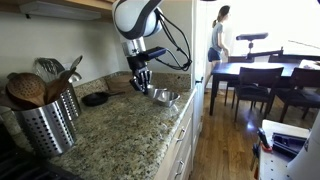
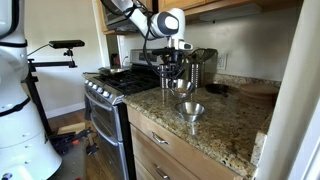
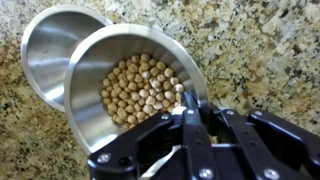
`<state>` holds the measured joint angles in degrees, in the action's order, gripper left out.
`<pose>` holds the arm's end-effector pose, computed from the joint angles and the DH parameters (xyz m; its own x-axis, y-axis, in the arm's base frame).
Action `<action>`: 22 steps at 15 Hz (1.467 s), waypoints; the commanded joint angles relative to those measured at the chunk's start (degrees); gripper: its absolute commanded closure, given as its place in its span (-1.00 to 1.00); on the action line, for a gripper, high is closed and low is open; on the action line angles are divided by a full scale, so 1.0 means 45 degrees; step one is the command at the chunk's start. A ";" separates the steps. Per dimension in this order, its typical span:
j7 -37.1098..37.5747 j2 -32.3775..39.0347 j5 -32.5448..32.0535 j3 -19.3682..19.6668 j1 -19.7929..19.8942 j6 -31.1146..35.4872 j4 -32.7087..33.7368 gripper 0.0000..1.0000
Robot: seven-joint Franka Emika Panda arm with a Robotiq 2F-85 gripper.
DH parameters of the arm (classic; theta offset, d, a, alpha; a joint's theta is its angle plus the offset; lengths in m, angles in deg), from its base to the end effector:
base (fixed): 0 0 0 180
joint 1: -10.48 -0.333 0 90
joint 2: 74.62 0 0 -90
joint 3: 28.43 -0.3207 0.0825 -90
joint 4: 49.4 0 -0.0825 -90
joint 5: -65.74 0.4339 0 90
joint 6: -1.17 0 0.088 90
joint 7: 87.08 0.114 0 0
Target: Pour the things in the bowl on the left into the bowl on the right
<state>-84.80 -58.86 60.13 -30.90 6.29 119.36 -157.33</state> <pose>0.6465 0.0687 0.3256 0.9881 0.1215 -0.0941 0.1286 -0.9890 0.0735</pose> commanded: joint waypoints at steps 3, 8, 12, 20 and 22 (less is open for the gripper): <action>-0.0760 0.0127 0.0847 -0.0026 0.0344 0.0249 0.0406 0.92; -0.1125 0.0352 0.1477 -0.0028 0.0592 0.0422 0.0287 0.93; -0.1520 0.0483 0.2133 -0.0052 0.0836 0.0691 0.0186 0.93; -0.1925 0.0235 0.2786 0.0006 0.1147 0.1123 -0.0006 0.93; -0.1894 0.0127 0.2730 0.0049 0.1183 0.1217 -0.0052 0.93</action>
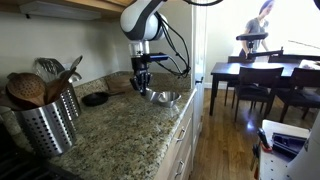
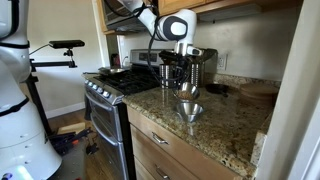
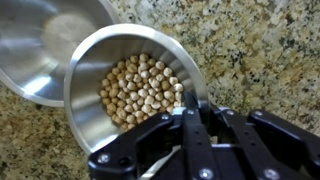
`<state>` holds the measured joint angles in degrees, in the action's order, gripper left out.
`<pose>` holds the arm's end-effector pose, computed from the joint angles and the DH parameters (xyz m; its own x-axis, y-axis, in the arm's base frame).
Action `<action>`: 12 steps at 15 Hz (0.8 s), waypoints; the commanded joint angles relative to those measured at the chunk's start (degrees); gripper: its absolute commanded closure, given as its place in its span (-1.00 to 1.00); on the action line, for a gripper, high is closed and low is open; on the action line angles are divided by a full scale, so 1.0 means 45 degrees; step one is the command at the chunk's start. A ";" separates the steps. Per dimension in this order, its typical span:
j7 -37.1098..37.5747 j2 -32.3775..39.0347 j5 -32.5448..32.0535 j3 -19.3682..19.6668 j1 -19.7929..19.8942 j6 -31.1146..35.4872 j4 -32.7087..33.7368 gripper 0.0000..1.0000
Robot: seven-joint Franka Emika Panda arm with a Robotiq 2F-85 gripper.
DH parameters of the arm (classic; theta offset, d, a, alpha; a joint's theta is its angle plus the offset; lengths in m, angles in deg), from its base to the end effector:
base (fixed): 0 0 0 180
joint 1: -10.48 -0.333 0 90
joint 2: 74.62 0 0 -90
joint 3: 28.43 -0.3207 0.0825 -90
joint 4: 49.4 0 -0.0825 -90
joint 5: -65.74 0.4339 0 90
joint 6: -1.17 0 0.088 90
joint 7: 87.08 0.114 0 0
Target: Pour the things in the bowl on the left into the bowl on the right
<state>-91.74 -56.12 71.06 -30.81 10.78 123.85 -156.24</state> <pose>0.6639 0.0275 0.3097 0.9970 0.0656 -0.0413 0.0616 -0.9938 -0.0924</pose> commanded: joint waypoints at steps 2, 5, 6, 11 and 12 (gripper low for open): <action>-0.0327 -0.0600 0.0298 0.0063 0.0228 0.0311 -0.0348 0.93; -0.0294 -0.0736 0.0332 0.0061 0.0275 0.0445 -0.0376 0.93; -0.0276 -0.0776 0.0333 0.0053 0.0262 0.0486 -0.0373 0.93; -0.0161 -0.1046 0.0533 -0.0041 0.0155 0.0777 -0.0390 0.93; -0.0118 -0.1095 0.0568 -0.0070 0.0126 0.0861 -0.0445 0.93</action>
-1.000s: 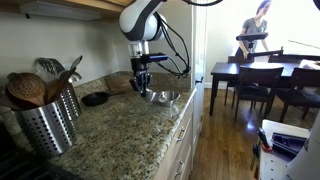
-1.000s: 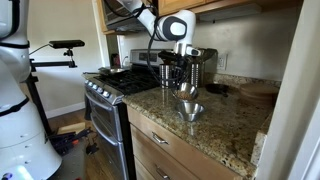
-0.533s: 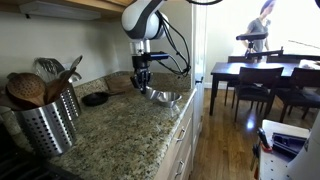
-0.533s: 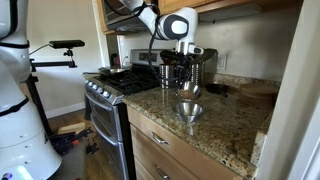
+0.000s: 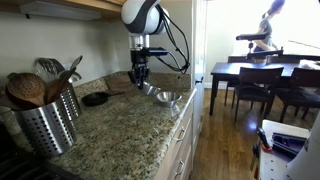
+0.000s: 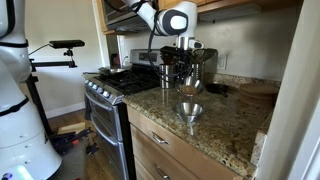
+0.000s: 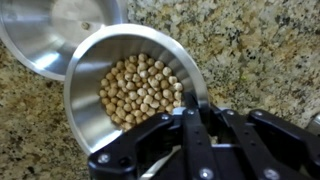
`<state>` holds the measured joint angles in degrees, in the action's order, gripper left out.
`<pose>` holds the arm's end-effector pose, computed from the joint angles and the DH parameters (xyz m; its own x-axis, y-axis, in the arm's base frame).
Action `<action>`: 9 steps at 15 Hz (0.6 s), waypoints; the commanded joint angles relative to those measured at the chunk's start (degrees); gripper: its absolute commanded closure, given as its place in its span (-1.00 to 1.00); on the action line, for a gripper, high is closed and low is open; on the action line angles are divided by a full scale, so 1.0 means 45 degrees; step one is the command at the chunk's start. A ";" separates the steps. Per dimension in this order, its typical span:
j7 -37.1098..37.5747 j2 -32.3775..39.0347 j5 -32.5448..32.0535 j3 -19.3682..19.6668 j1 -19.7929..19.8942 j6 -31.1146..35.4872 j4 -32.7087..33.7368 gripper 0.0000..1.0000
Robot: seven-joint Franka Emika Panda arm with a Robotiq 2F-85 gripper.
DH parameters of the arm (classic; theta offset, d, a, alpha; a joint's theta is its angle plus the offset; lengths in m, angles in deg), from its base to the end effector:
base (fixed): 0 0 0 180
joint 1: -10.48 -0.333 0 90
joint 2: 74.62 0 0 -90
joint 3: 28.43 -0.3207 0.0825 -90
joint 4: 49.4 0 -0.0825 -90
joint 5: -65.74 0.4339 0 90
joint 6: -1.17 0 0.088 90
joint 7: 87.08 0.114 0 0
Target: Pour the things in the bowl on the left into the bowl on the right
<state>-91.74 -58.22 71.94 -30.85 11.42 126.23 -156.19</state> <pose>0.6695 0.0207 0.3382 0.9984 0.0426 0.0375 0.0461 -0.9940 -0.0995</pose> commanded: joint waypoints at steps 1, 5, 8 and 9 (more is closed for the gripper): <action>-0.0090 -0.0678 0.0443 -0.0092 -0.0032 0.0416 -0.0514 0.93; 0.0062 -0.0850 0.0749 -0.0180 -0.0106 0.0731 -0.0732 0.93; 0.0173 -0.0928 0.0985 -0.0234 -0.0127 0.1049 -0.0956 0.93; 0.0198 -0.0949 0.1067 -0.0248 -0.0132 0.1173 -0.1045 0.93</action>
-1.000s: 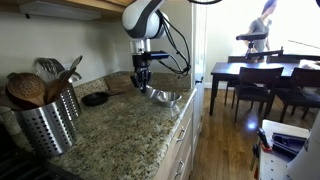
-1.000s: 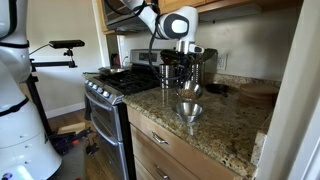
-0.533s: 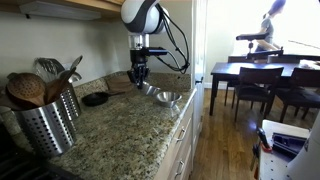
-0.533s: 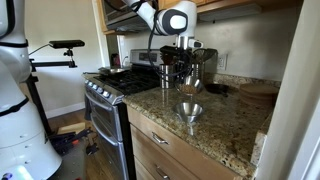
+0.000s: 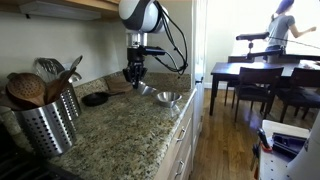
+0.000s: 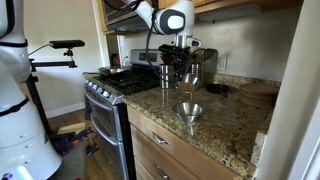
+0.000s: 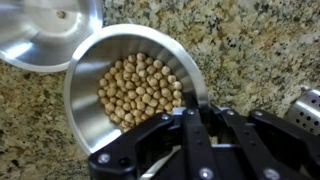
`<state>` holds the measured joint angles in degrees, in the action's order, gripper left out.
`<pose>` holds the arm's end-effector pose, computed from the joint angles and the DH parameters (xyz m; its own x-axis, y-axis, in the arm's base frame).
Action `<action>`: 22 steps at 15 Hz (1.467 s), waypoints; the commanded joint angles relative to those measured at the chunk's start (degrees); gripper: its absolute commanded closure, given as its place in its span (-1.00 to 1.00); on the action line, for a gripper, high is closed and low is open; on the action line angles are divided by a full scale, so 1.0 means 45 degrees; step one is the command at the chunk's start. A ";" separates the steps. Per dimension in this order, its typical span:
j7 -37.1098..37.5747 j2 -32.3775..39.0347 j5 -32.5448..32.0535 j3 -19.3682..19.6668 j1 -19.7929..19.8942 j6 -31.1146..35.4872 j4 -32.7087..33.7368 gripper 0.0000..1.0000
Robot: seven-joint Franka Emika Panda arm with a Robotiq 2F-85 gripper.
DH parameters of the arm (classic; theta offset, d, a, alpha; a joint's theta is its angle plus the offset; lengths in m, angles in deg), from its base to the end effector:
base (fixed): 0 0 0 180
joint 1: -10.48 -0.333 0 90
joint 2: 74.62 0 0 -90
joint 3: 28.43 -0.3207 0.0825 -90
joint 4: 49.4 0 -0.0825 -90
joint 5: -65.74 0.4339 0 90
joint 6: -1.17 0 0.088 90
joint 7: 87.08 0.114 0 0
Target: Pour the things in the bowl on the left into the bowl on the right
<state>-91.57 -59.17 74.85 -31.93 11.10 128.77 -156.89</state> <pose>0.6701 0.0378 0.3478 0.9960 0.0275 0.0851 0.0395 -0.9890 -0.1427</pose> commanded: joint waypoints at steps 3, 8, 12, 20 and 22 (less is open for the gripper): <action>0.0259 -0.0863 0.0551 -0.0009 -0.0081 0.0910 -0.1197 0.93; 0.0504 -0.1158 0.0551 0.0010 -0.0108 0.1294 -0.1692 0.93; 0.0660 -0.1478 0.0535 0.0023 -0.0138 0.1574 -0.2127 0.93; 0.0199 -0.1622 0.1396 0.0021 0.0066 0.2191 -0.2670 0.93; 0.0190 -0.1576 0.1526 0.0084 0.0110 0.2198 -0.2705 0.93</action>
<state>-89.61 -63.78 79.56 -31.90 11.19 136.88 -166.07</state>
